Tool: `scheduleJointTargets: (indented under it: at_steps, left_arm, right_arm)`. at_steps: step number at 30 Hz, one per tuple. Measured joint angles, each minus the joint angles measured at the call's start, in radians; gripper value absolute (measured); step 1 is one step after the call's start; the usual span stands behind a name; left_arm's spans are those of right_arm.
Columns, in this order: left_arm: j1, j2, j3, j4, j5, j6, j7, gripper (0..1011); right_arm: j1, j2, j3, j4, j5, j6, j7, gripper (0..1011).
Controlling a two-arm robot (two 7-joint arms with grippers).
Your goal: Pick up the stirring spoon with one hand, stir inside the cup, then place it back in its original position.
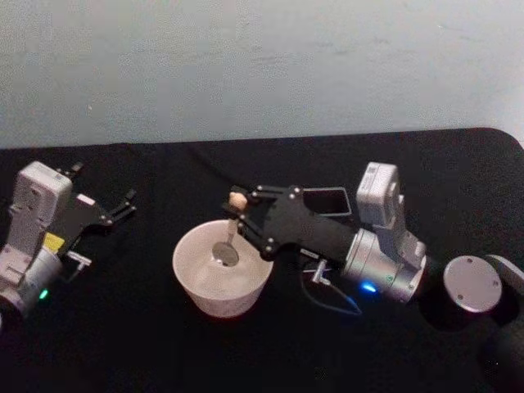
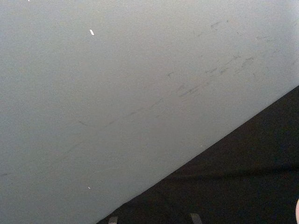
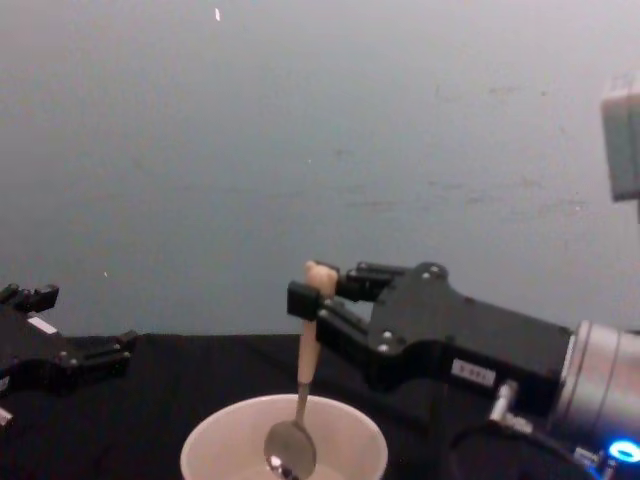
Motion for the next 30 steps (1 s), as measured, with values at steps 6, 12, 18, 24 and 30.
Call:
scheduleJointTargets:
  at_steps: [6,12,18,24,30]
  left_arm:
    - [0.000,0.000,0.000,0.000,0.000,0.000,0.000,1001]
    - [0.000,0.000,0.000,0.000,0.000,0.000,0.000,1001]
    - [0.000,0.000,0.000,0.000,0.000,0.000,0.000,1001]
    - [0.000,0.000,0.000,0.000,0.000,0.000,0.000,1001]
    - [0.000,0.000,0.000,0.000,0.000,0.000,0.000,1001]
  right_arm:
    - [0.011,-0.021,-0.010,0.044,-0.032,-0.019,-0.009,214]
    - [0.016,-0.033,-0.012,0.065,-0.049,-0.024,-0.018,214]
    - [0.018,-0.040,-0.008,0.075,-0.060,-0.023,-0.027,214]
    - [0.013,-0.032,0.007,0.073,-0.064,-0.017,-0.037,214]
    - [-0.013,-0.008,0.021,0.039,-0.058,-0.003,-0.039,214]
